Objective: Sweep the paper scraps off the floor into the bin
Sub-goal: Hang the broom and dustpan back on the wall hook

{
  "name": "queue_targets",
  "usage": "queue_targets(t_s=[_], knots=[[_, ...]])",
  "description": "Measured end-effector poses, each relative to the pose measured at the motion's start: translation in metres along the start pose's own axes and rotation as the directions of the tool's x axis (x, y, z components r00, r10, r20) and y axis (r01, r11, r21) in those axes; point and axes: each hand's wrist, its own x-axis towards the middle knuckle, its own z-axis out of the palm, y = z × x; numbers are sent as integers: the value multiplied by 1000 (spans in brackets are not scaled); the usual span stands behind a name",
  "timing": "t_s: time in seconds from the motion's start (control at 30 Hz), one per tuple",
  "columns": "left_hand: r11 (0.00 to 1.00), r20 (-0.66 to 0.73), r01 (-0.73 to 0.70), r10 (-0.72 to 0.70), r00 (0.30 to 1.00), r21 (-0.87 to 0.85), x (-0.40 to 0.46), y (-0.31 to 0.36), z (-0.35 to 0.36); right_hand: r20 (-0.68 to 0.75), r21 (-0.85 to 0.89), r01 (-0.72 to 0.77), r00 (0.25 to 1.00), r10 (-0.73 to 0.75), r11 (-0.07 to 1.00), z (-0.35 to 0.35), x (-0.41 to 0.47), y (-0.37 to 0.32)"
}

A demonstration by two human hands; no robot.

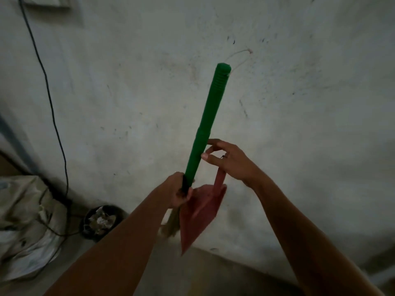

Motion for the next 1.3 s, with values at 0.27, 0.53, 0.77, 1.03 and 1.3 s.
queue_targets(t_s=[0.27,0.53,0.77,1.03,1.3], knots=[[985,139,-74,53,989,156,-80,49,52,-67,-171,185,978,-199,968,-48,-12,-90],[904,296,-367,296,908,222,-162,113,108,-246,-240,177,940,-236,955,-86,-14,-120],[583,303,-740,677,671,336,-248,155,168,-257,-225,76,957,-134,971,-111,-33,-117],[338,391,-865,788,475,370,-300,174,214,-170,-312,44,980,-101,949,-128,-59,-123],[362,451,-898,776,440,252,-323,185,230,-69,-386,71,992,-105,920,-149,-79,-135]])
